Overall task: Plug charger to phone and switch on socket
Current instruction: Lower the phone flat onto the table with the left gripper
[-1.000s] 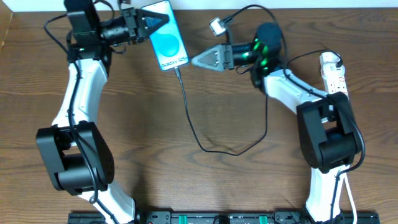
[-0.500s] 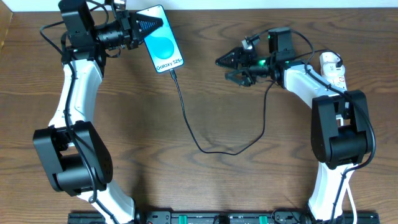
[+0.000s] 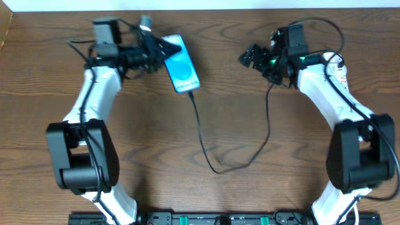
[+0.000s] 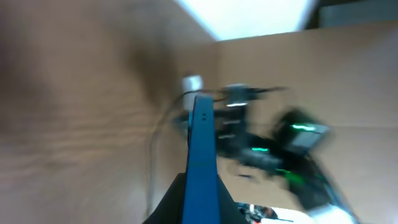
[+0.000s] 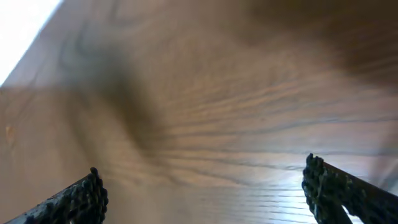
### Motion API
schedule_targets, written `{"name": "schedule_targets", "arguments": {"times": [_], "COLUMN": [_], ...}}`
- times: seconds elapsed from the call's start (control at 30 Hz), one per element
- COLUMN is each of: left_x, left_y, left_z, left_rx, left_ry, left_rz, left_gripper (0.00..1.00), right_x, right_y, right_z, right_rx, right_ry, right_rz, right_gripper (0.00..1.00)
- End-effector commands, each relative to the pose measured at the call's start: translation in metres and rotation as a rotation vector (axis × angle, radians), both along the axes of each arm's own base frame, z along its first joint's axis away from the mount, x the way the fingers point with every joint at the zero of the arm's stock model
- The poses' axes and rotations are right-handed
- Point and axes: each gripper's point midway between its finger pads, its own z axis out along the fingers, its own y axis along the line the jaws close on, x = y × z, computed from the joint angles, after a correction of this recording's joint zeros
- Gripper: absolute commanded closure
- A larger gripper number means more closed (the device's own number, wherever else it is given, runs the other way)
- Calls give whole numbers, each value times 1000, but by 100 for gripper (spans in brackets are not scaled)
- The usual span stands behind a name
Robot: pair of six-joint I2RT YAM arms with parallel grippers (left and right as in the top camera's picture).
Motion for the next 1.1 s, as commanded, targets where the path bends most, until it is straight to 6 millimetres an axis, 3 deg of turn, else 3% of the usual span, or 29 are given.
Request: {"name": "schedule_targets", "arguments": {"times": [0.0,0.27,0.43,0.67,0.8,1.07], "left_x": [-6,-41,-53,-58,-61,-60], "left_y": [-20,-80,-112,-130,-141,-140], "left_z": [-25,-83,-112,-161,-165,-167], "left_rx": [150,357,376,357,276,279], "left_ry": [-59,9,34,150,152,160], "left_rz": [-19,-119,-189,-199,-249,-245], "left_gripper": [93,93,93,93,93,93], "right_x": [8,8,7,5,5,5], "right_y": [-24,-23,-21,-22,-22,-22], "right_z": [14,19,19,18,18,18], "right_rx": [-120,-118,-108,-110,-112,-112], "right_ry": [-73,-83,-80,-72,-72,-72], "right_rz": [-52,-49,-40,-40,-37,-37], "right_gripper": [1,1,1,1,1,1]}}
